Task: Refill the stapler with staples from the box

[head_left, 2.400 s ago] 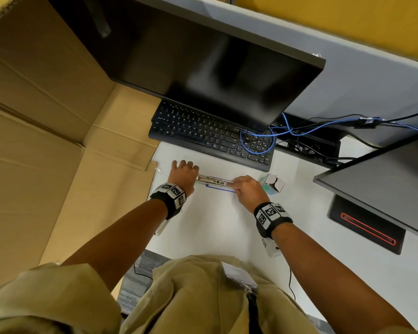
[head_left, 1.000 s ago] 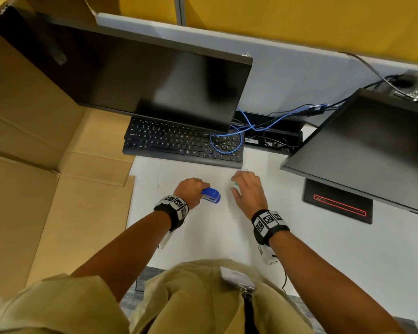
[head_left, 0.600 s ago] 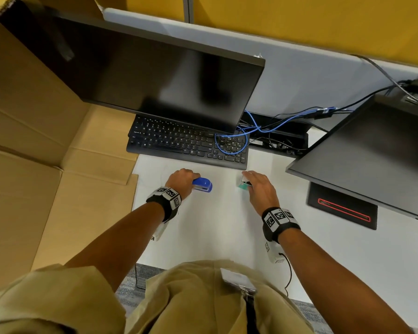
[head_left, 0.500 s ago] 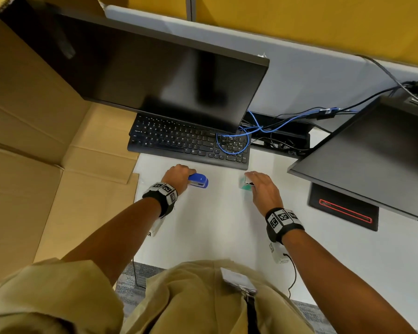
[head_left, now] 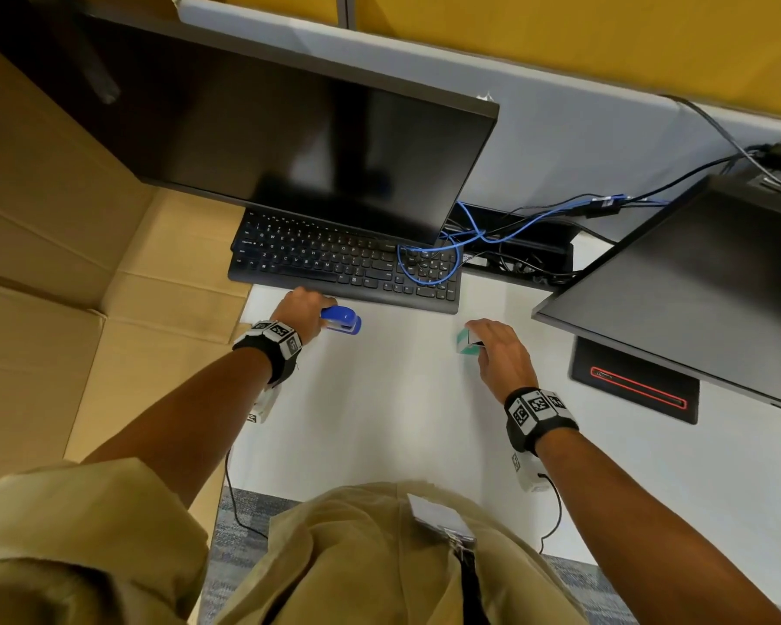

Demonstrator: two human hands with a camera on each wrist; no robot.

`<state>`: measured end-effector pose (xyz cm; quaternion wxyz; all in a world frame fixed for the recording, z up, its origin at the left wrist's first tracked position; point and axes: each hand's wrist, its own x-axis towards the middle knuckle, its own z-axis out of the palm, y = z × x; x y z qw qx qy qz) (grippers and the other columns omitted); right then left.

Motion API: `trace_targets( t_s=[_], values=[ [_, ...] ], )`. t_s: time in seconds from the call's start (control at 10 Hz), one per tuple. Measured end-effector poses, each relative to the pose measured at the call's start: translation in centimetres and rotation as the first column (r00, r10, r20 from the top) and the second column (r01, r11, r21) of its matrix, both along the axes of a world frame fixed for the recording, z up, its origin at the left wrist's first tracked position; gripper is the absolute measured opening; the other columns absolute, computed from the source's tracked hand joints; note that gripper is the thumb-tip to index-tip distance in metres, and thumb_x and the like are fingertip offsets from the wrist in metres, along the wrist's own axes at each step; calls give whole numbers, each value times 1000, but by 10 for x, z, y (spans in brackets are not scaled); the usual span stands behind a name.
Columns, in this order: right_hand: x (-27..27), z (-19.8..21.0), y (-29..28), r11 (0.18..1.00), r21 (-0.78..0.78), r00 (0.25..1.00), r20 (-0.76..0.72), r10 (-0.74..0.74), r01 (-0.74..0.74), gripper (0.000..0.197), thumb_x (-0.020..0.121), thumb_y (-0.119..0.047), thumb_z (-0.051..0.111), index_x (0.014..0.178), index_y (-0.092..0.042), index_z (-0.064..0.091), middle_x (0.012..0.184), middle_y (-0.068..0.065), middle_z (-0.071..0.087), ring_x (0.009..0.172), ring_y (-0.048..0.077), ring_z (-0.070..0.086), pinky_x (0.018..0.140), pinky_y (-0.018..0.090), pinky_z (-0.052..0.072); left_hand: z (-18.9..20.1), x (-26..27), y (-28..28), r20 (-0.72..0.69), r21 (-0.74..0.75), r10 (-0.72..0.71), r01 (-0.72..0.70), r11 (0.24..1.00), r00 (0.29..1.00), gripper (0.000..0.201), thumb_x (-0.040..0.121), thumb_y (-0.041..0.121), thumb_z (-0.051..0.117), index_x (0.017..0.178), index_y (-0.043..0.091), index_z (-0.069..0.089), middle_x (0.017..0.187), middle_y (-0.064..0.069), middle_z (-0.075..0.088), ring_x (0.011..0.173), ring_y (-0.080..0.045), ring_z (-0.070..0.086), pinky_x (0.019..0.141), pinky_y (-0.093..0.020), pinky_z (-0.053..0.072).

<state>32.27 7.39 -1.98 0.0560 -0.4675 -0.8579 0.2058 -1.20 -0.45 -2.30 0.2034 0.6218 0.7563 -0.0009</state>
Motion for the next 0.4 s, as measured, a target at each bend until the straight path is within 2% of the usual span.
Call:
trace_targets(
  t_s=[0.2,0.3,0.4],
  values=[
    [-1,4,1,1000,-18,1000,6,-4,4,55,77,14,59,126,-9,55,128,15,58,118,34,53,95,48,52,2,0,0,20,-18,14,-14,1000,1000,29,80,12,69,109,15,66,89,-9,71,83,-25,63,86,-39,54],
    [-1,10,0,1000,-26,999,50,-6,8,53,80,6,61,129,-12,54,136,14,54,123,33,51,99,44,48,1,0,-4,53,-30,28,-27,999,998,47,76,20,77,119,18,59,102,-10,71,90,-26,65,91,-42,54],
    [-3,12,3,1000,-24,997,77,-3,5,56,82,-14,67,135,-15,49,143,13,47,129,31,46,102,43,42,0,3,-1,73,-40,47,-44,998,996,63,73,32,80,128,19,52,112,-9,69,98,-27,64,94,-43,53]
  ],
)
